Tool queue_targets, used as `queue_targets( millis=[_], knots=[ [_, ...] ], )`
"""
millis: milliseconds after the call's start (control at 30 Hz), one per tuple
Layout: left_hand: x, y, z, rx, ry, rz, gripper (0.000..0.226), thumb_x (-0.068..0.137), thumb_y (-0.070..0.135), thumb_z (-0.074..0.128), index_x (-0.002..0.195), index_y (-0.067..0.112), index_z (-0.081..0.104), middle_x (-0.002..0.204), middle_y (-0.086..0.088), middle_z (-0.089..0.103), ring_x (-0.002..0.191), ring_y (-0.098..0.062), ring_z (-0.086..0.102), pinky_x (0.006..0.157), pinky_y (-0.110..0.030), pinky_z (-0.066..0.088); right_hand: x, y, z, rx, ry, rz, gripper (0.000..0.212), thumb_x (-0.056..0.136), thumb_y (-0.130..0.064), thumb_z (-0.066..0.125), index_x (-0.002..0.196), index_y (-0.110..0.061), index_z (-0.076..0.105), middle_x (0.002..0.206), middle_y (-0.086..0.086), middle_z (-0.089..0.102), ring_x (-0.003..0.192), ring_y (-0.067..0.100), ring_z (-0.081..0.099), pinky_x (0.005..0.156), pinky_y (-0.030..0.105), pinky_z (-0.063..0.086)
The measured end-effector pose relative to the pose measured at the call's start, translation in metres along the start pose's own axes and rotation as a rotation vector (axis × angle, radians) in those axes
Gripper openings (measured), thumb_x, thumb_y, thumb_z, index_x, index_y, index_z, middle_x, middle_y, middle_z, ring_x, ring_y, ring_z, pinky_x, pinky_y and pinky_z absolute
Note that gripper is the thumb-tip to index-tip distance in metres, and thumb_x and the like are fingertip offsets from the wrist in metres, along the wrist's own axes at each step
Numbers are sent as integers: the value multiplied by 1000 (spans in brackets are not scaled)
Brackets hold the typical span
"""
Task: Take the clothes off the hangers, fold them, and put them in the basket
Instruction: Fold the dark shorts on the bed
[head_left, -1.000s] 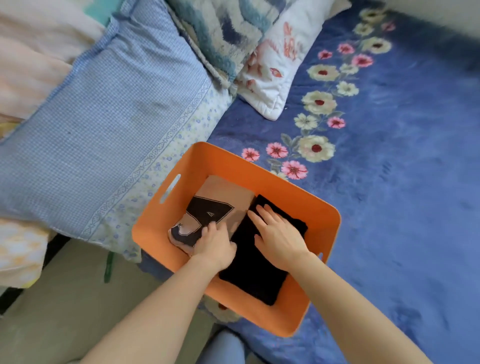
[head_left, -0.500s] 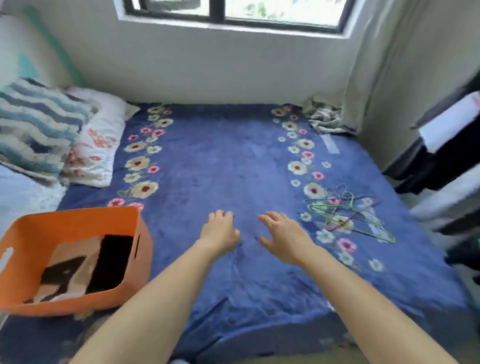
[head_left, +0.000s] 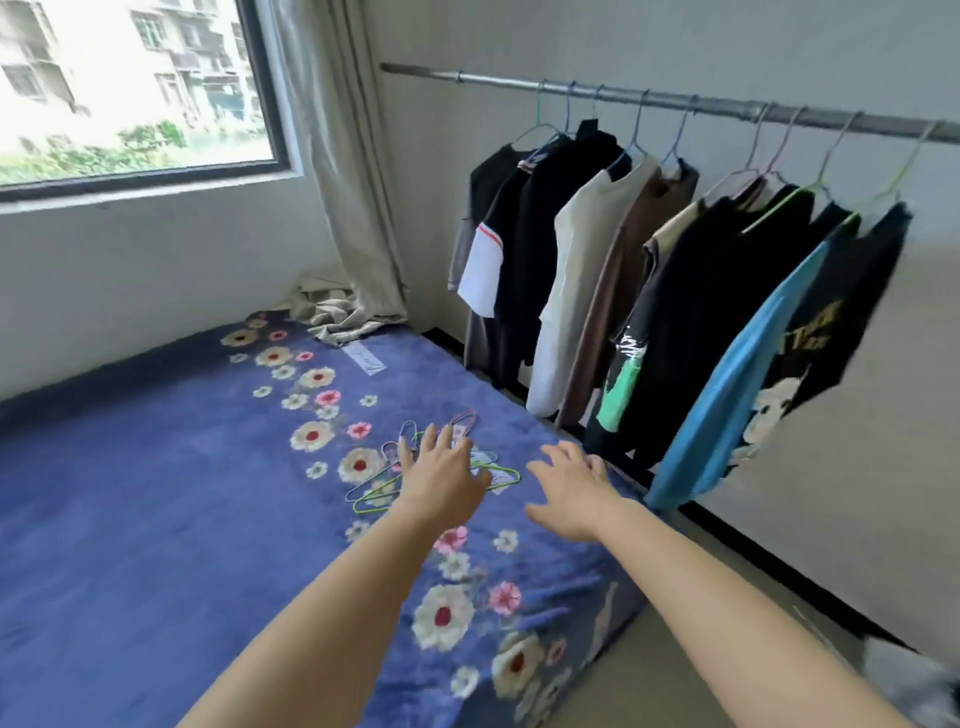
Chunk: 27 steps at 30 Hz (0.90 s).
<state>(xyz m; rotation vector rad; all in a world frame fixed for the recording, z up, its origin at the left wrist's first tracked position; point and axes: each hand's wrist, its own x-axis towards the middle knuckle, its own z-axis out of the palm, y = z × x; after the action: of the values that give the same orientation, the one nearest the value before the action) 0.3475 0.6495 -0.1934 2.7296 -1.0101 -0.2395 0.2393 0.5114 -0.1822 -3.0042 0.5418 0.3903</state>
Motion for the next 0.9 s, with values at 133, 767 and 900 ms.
queue_targets(
  millis=[133,767,900],
  knots=[
    [85,55,-12,35,40,97,47,102,41,32,141,18,41,161,-7,16,149,-25,5,116,-58,2,33,77,-37,-50,109,62,60,95,-46,47,144,-15,36,156,9,21,145,26,11,111,46,18],
    [315,427,-46,-311,379,473,38,102,30,37,134,15,51,139,-1,48,130,-22,39,102,-34,36,81,498,-203,-92,664,350,46,98,-35,43,140,-15,43,143,2,45,133,22,33,104,41,32],
    [342,497,-42,-485,289,362,43,102,37,37,140,17,45,141,-1,46,132,-18,38,96,-27,36,101,571,-224,171,763,384,41,99,-30,44,135,-12,50,138,5,51,130,26,38,104,43,36]
  ],
)
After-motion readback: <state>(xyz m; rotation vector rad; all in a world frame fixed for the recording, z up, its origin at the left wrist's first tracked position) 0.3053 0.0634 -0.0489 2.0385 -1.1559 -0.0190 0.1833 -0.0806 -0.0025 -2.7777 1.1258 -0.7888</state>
